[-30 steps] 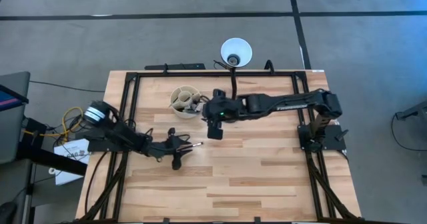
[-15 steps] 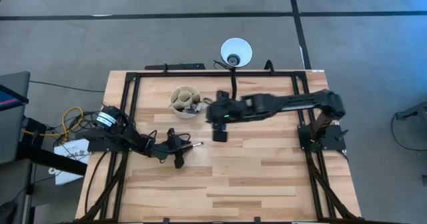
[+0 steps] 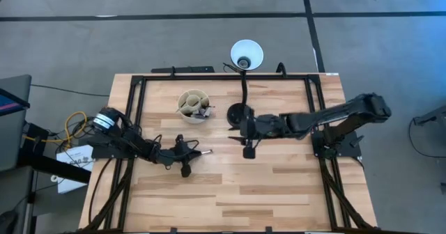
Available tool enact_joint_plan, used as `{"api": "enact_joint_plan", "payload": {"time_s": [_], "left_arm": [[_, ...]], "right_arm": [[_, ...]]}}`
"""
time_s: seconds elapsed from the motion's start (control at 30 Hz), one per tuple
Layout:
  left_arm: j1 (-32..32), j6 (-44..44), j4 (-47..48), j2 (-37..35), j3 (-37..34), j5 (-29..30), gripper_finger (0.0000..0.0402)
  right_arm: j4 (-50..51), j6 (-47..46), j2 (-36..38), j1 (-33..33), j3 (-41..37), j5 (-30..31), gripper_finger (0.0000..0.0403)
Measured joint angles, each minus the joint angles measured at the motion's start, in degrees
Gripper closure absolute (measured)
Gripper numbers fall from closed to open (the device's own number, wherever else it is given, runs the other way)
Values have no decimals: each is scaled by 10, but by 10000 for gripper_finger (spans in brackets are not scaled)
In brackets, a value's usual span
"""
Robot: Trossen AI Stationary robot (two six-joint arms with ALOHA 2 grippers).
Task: Put items in baskets/containers
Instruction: Put the foundation brush into the organizer
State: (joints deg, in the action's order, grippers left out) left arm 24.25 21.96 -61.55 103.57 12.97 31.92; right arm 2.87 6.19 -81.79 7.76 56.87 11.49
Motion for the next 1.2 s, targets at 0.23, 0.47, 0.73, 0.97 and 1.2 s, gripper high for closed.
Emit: {"api": "enact_joint_plan", "payload": {"time_s": [0.23,0.47,0.73,0.97,1.2], "left_arm": [[1,-74,-10,-100,1,14,379],[1,-150,-14,-194,1,5,383],[1,-189,-12,-217,1,6,382],[1,-189,-1,-217,1,7,381],[1,-189,-2,-217,1,9,381]], "right_arm": [[-436,-112,-93,-54,-180,-192,284],[-613,-118,-226,-56,-163,-205,284],[-636,-167,-315,-57,-83,-206,284],[-633,-164,-312,-54,-70,-208,284],[-627,-164,-310,-52,-70,-207,287]]}}
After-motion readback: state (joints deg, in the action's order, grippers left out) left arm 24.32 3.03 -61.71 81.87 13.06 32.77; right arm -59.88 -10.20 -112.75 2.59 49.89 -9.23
